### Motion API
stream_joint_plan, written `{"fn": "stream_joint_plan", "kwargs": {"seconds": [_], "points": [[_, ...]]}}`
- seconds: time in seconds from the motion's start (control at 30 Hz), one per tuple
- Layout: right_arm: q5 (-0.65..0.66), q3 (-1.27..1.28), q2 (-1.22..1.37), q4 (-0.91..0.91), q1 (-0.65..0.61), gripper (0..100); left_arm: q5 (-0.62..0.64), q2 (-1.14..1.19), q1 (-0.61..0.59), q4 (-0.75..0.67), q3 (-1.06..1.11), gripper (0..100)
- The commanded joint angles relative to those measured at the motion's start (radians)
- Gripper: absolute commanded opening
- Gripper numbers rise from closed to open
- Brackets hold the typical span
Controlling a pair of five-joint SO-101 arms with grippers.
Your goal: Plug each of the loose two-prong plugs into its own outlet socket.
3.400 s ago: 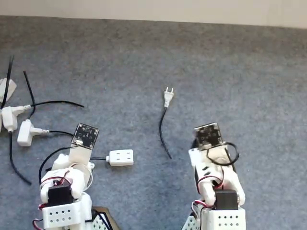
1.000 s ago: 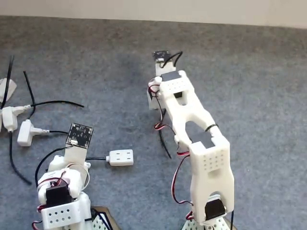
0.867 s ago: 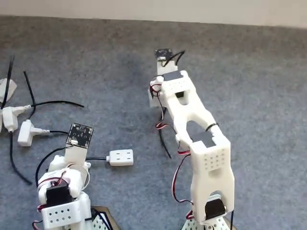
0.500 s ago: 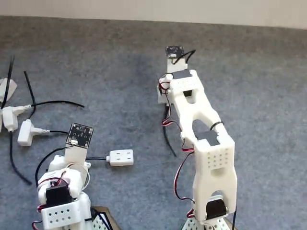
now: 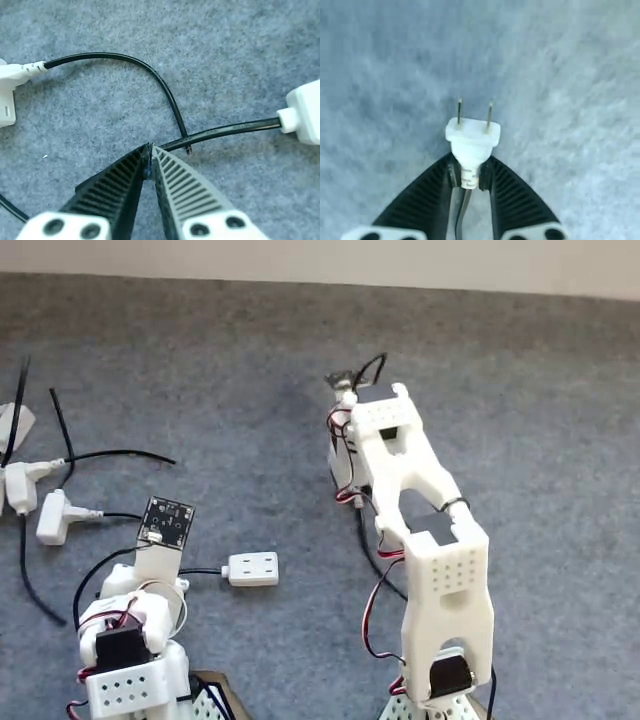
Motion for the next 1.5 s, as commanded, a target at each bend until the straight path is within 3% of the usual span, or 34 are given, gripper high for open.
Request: {"fn": "stream_joint_plan", "kwargs": {"seconds": [0.0,0.23,0.5,0.67,0.83,0.97,1.47], "points": [[0.035,0.097,-0.163,0.024,-0.016,0.5,0.003,-0.012,-0.01,-0.012,0.016,0],[0.061,0.475,-0.792,0.018,-0.119,0.5,0.003,-0.012,-0.01,-0.012,0.016,0],[0.384,1.317,-1.319,-0.305,-0.127,0.5,0.003,-0.012,-0.01,-0.012,0.016,0],[0.488,1.468,-1.26,-0.437,-0.087,0.5,0.003,-0.012,-0.012,-0.011,0.016,0],[0.485,1.468,-1.113,-0.539,-0.071,0.5,0.003,-0.012,-0.012,-0.011,0.016,0],[0.411,1.475,-1.029,-0.628,-0.07,0.5,0.003,-0.012,-0.012,-0.011,0.016,0],[0.379,1.529,-1.133,-0.585,-0.068,0.9,0.003,-0.012,-0.012,-0.011,0.016,0]]}}
